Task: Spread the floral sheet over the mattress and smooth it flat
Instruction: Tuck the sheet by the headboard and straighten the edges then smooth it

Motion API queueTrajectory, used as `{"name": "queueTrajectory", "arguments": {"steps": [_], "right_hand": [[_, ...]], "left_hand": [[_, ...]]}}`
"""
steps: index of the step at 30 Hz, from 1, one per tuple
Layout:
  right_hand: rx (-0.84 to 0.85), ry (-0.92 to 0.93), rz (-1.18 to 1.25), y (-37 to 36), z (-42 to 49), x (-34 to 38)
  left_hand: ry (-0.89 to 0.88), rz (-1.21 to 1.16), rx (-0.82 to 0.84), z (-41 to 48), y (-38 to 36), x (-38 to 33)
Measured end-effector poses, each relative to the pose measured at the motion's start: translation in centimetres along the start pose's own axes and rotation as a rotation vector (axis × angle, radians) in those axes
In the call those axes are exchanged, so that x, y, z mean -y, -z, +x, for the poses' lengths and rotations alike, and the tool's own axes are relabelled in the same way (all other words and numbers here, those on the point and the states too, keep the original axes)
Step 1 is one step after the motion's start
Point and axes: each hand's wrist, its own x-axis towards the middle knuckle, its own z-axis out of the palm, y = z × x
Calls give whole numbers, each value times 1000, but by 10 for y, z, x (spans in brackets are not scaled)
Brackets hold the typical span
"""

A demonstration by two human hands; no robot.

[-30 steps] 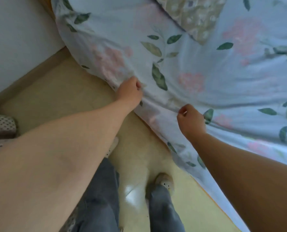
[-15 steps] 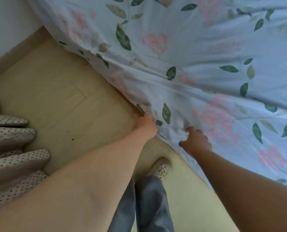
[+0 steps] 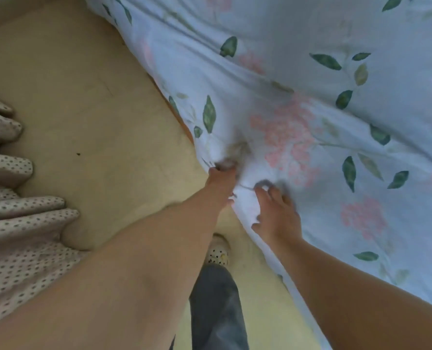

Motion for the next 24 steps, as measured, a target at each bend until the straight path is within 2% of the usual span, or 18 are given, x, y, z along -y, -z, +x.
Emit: {"name": "queueTrajectory", "arguments": {"steps": [5, 8, 11, 14, 17, 19, 21, 24], "right_hand": [[-81, 32, -53, -14, 9, -4], [-95, 86, -161, -12, 18, -9], [-63, 137, -88, -10, 14, -8], [103, 131, 114, -10, 3, 0], [381, 143, 212, -8, 0, -1], [505, 134, 241, -4, -2, -4], [550, 98, 288, -1, -3, -4], [534, -70, 572, 7, -2, -5]], "left_hand": [[-112, 180, -139, 7, -2, 13], [-158, 198, -150, 4, 9, 18], [-128, 218, -125, -7, 24, 21], [-54, 230, -122, -6, 45, 33], [-21, 439, -34, -17, 61, 46], [6, 530, 44, -26, 62, 51], [10, 540, 74, -27, 59, 55], [-29, 320, 16, -17, 54, 51]]}}
